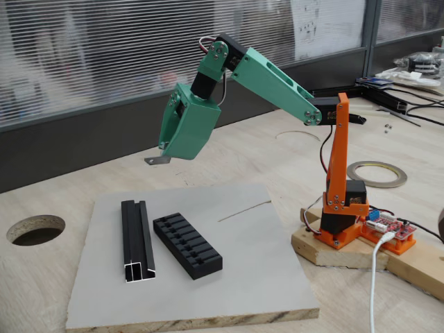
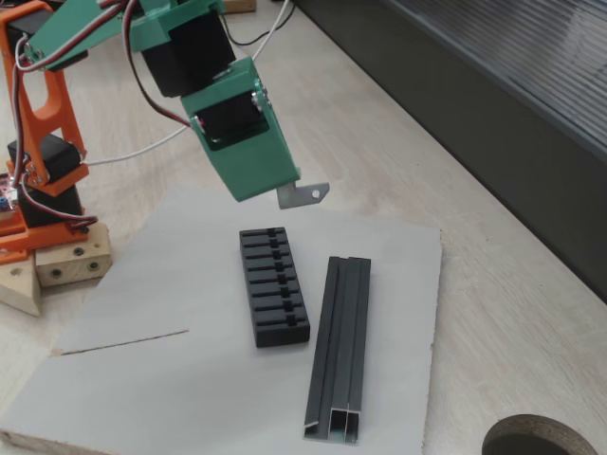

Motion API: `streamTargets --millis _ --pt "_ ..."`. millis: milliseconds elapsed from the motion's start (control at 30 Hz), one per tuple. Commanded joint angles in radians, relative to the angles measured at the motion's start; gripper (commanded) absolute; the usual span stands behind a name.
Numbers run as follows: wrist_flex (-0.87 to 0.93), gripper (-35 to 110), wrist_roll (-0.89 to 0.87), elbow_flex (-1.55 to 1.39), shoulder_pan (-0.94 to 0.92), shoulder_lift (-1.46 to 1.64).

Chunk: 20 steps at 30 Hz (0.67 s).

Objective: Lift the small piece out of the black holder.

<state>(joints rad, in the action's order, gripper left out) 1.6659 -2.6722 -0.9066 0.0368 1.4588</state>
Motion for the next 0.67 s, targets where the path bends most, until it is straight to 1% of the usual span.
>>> streamTargets --millis 0,633 --pt "0.017 2 -0.012 0.023 0.002 0.057" --pt "0.017 2 -0.012 0.023 0.002 0.057"
